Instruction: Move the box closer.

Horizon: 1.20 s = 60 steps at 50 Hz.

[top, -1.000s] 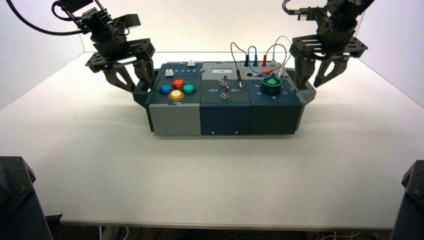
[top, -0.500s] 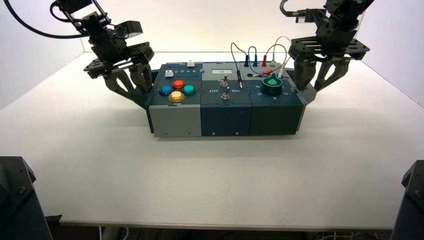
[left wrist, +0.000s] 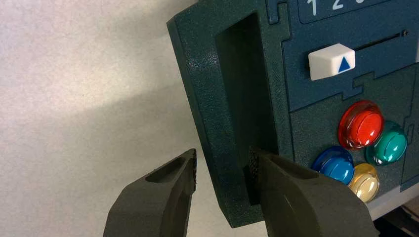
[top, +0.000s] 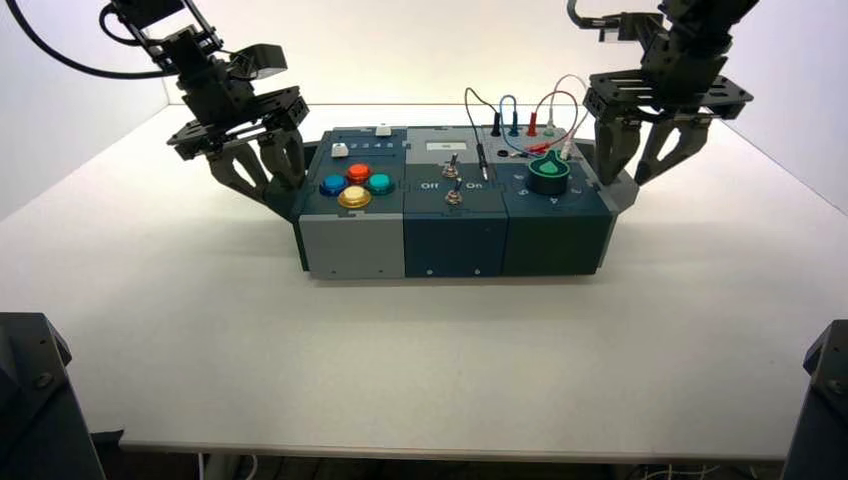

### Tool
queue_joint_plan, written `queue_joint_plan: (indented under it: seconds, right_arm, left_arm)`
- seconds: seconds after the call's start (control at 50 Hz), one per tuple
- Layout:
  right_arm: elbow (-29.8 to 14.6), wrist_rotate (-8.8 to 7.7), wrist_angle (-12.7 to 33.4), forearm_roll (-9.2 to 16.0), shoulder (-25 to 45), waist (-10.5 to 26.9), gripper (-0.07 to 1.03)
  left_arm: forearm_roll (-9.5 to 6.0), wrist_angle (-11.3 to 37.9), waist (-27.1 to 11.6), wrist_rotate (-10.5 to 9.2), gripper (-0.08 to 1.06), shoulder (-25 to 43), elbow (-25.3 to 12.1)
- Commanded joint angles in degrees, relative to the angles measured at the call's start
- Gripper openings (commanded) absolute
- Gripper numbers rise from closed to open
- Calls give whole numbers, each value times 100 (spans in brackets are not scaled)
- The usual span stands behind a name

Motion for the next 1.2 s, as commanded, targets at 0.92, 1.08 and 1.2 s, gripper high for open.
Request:
queue_joint_plan:
  seconds: [0.92,1.08,1.2]
  right_arm:
    - [62,396,185,9,281,598,62]
    - [132,501,439,9,211,615,62]
    - [211,527,501,35,158,624,62]
  left_arm:
    - [9,141,70,9,59,-35,-158]
    - [18,316,53,-44,59,-158,-97]
    - [18,316,53,-53,59,-193,-79]
